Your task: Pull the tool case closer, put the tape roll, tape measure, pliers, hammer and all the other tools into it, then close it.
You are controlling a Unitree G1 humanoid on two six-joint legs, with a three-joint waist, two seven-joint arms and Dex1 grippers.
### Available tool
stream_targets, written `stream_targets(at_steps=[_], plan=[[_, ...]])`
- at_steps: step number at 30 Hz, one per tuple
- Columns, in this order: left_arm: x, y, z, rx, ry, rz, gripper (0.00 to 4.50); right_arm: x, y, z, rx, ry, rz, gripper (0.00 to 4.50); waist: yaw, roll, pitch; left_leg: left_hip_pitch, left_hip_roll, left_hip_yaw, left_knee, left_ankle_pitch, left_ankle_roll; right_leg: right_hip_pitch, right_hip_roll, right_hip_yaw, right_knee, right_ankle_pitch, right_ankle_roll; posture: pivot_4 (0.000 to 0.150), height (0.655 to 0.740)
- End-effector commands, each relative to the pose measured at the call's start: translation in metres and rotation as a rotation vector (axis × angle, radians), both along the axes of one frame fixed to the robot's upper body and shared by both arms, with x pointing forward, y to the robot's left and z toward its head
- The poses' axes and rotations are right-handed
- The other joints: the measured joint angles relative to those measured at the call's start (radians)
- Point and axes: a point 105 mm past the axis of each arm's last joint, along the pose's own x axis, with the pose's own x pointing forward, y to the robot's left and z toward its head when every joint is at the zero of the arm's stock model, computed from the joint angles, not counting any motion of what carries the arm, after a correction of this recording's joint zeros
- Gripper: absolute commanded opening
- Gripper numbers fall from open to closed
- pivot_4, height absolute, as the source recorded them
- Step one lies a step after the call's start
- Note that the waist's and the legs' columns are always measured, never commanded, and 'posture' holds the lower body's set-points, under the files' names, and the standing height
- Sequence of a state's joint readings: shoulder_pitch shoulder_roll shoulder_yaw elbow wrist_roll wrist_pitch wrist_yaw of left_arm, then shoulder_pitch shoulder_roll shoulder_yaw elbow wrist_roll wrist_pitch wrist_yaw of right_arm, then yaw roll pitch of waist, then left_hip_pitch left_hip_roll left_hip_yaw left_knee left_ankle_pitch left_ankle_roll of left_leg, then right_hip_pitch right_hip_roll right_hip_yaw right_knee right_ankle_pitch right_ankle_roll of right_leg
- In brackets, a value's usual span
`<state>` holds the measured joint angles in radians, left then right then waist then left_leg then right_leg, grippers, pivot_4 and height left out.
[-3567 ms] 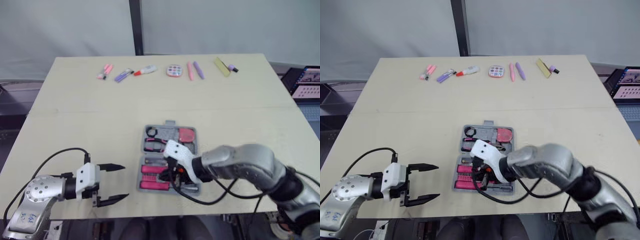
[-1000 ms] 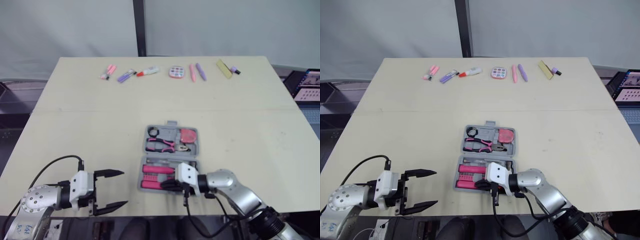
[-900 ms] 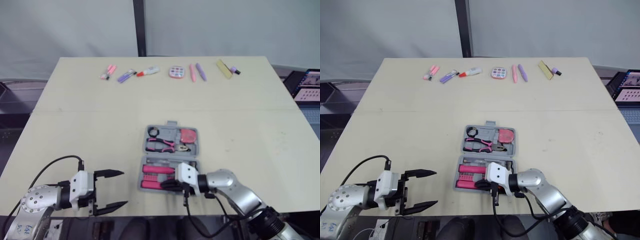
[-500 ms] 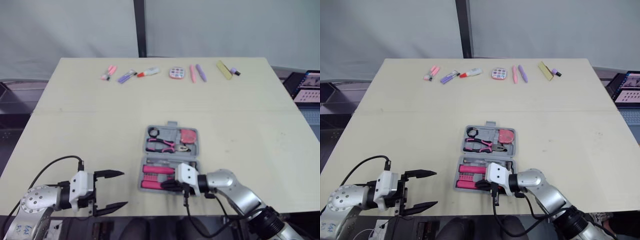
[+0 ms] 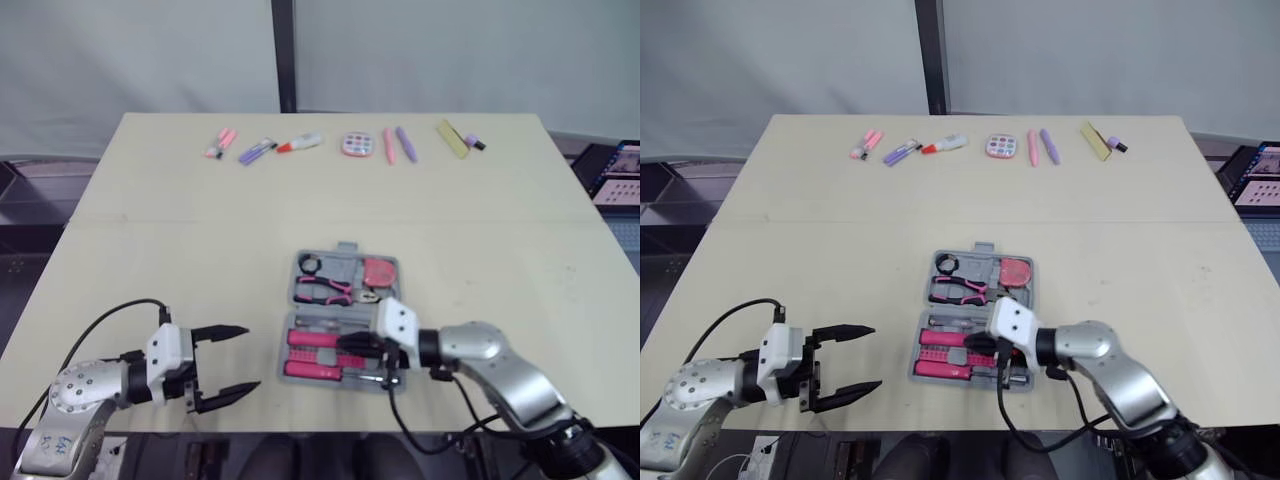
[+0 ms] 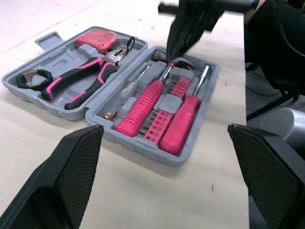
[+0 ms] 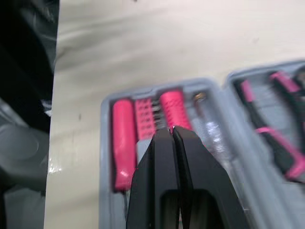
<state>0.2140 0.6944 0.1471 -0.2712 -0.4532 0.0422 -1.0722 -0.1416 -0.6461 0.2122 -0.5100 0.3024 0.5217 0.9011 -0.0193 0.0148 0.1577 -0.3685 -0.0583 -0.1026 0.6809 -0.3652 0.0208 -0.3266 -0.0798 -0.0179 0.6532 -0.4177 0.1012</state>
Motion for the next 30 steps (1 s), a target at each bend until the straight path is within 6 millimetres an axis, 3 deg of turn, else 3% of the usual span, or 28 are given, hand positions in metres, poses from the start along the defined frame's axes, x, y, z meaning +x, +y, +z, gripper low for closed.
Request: stream_targets(at_steps=[1, 7, 8, 10, 16, 17, 18, 20, 21, 25, 28, 30], plan=[[0.001, 0.002, 0.001, -0.001, -0.014, 0.05, 4.5, -0.007, -0.023, 0.008, -0.002, -0.011, -0.087, 0.1, 0.008, 0.0, 0.0, 0.0, 0.0, 0.0, 0.0, 0.0, 0.0, 0.0, 0.0, 0.0, 0.0, 0.0, 0.0, 0.15, 0.7134], [0.001, 0.01, -0.009, 0.032, 0.029, 0.133, 4.5, -0.025, -0.075, -0.01, -0.055, 0.058, -0.29, 0.1, 0.022, 0.0, 0.0, -0.001, 0.0, 0.001, 0.001, 0.0, 0.001, 0.004, 0.0, 0.0, -0.008, 0.0, 0.0, 0.15, 0.7134], [0.0, 0.011, -0.011, 0.037, 0.048, 0.142, 4.5, -0.03, -0.083, -0.014, -0.066, 0.083, -0.319, 0.32, 0.022, 0.0, 0.0, -0.001, 0.0, 0.001, 0.001, 0.0, 0.001, 0.004, 0.0, 0.0, -0.008, 0.0, 0.0, 0.15, 0.7134], [-0.002, 0.013, -0.015, 0.041, 0.074, 0.166, 4.5, -0.041, -0.097, -0.022, -0.094, 0.133, -0.358, 0.96, 0.022, 0.0, 0.0, -0.001, 0.0, 0.001, 0.001, 0.0, 0.001, 0.004, 0.0, 0.0, -0.008, 0.0, 0.0, 0.15, 0.7134], [-0.003, 0.014, -0.02, 0.051, 0.079, 0.193, 4.5, -0.057, -0.115, -0.036, -0.124, 0.183, -0.435, 3.95, 0.018, 0.0, 0.0, 0.0, 0.001, 0.003, 0.001, 0.0, 0.001, 0.004, 0.001, 0.0, -0.009, 0.0, 0.0, 0.15, 0.7134], [-0.003, 0.015, -0.02, 0.051, 0.077, 0.196, 3.97, -0.058, -0.118, -0.039, -0.127, 0.194, -0.452, 4.48, 0.018, 0.0, 0.0, 0.0, 0.001, 0.003, 0.001, 0.0, 0.001, 0.004, 0.001, 0.0, -0.009, 0.0, 0.0, 0.15, 0.7134], [-0.002, 0.016, -0.02, 0.051, 0.078, 0.201, 3.65, -0.056, -0.122, -0.042, -0.128, 0.195, -0.484, 4.5, 0.019, 0.0, 0.0, 0.0, 0.001, 0.003, 0.001, 0.0, 0.001, 0.004, 0.001, 0.0, -0.009, 0.0, 0.0, 0.15, 0.7134], [-0.001, 0.017, -0.02, 0.05, 0.079, 0.206, 2.72, -0.052, -0.131, -0.046, -0.13, 0.187, -0.537, 4.2, 0.02, 0.0, 0.0, 0.0, 0.001, 0.003, 0.001, 0.0, 0.001, 0.004, 0.001, 0.001, -0.009, 0.0, 0.0, 0.15, 0.7134], [0.001, 0.017, -0.02, 0.05, 0.078, 0.212, 2.19, -0.05, -0.134, -0.048, -0.136, 0.183, -0.546, 3.84, 0.02, 0.0, 0.0, 0.0, 0.001, 0.003, 0.001, 0.0, 0.001, 0.004, 0.001, 0.001, -0.009, 0.0, 0.0, 0.15, 0.7134], [0.013, 0.018, -0.019, 0.046, 0.074, 0.229, 0.08, -0.041, -0.144, -0.055, -0.146, 0.176, -0.569, 1.67, 0.022, 0.0, 0.0, 0.0, 0.0, 0.003, 0.001, 0.0, 0.001, 0.004, 0.001, 0.001, -0.009, 0.0, 0.0, 0.15, 0.7134], [0.026, 0.015, -0.016, 0.035, 0.066, 0.241, 0.0, -0.03, -0.15, -0.057, -0.139, 0.158, -0.593, 0.11, 0.022, 0.0, 0.0, 0.0, 0.0, 0.003, 0.001, 0.0, 0.001, 0.004, 0.001, 0.001, -0.008, 0.0, 0.0, 0.15, 0.7134], [0.035, 0.013, -0.014, 0.036, 0.05, 0.247, 0.0, -0.024, -0.153, -0.058, -0.137, 0.145, -0.605, 0.05, 0.02, 0.0, 0.0, 0.0, 0.0, 0.003, 0.001, 0.0, 0.001, 0.004, 0.001, 0.001, -0.008, 0.0, 0.0, 0.15, 0.7134]])
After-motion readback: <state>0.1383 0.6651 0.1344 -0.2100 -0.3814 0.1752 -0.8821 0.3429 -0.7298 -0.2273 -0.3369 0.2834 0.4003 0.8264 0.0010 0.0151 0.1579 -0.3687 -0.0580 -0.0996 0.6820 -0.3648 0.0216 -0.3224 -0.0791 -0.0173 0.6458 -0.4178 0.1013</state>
